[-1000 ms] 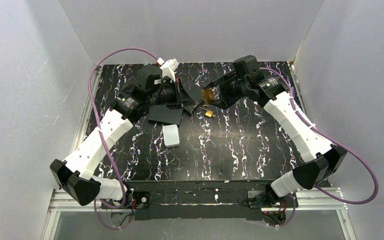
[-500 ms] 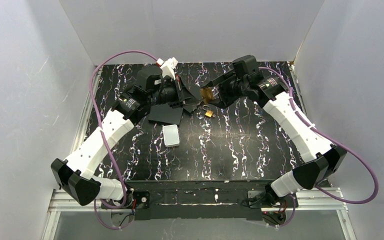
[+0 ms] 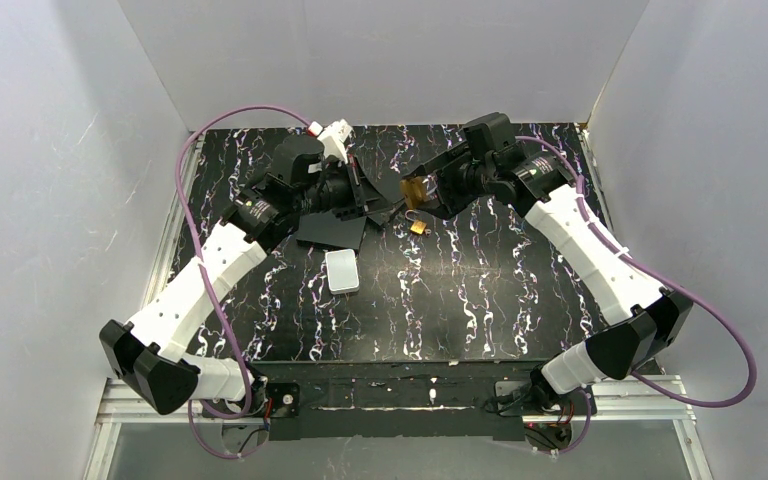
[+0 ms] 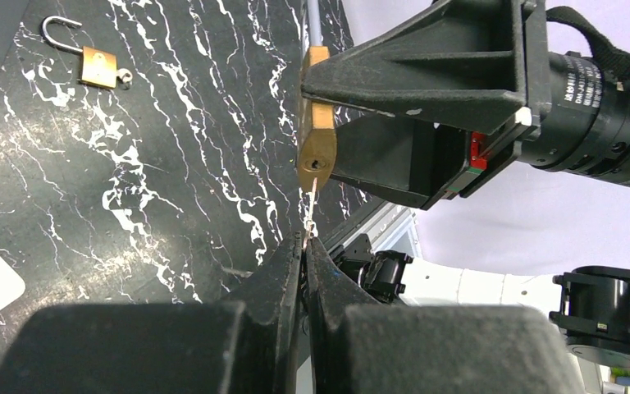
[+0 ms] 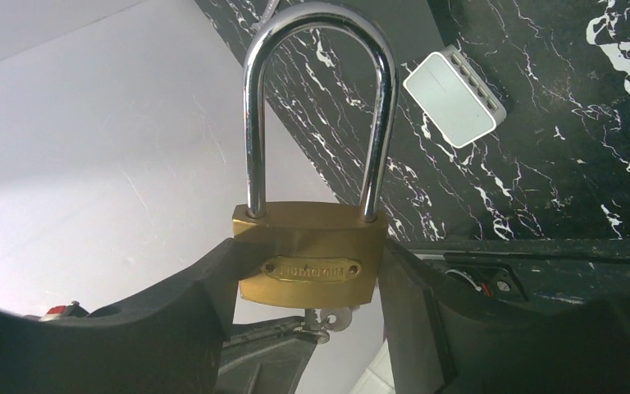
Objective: Unlock with the key
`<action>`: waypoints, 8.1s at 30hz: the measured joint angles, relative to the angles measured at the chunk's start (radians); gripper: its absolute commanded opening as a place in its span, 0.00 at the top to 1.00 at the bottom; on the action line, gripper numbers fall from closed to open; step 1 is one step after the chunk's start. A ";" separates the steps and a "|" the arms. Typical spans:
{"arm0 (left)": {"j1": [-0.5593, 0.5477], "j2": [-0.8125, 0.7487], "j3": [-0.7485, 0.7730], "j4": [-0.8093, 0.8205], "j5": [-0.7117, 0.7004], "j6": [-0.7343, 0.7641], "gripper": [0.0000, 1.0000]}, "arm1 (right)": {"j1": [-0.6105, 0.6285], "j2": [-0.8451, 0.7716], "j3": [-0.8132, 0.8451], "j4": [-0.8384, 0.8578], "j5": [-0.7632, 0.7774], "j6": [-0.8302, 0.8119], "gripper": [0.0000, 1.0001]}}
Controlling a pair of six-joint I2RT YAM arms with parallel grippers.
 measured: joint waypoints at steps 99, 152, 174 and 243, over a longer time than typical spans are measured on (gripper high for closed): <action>0.000 0.014 0.003 -0.021 -0.085 -0.035 1.00 | 0.025 0.052 0.055 -0.030 0.043 -0.064 0.99; -0.217 -0.228 -0.304 0.202 -0.009 2.033 1.00 | 0.047 0.279 0.447 -0.568 -0.060 0.113 0.99; -0.226 -0.281 -0.305 0.164 -0.146 2.168 1.00 | 0.047 0.277 0.410 -0.565 -0.050 0.157 0.99; -0.259 -0.272 -0.399 0.238 -0.288 2.379 1.00 | 0.045 0.275 0.372 -0.481 -0.121 0.211 0.99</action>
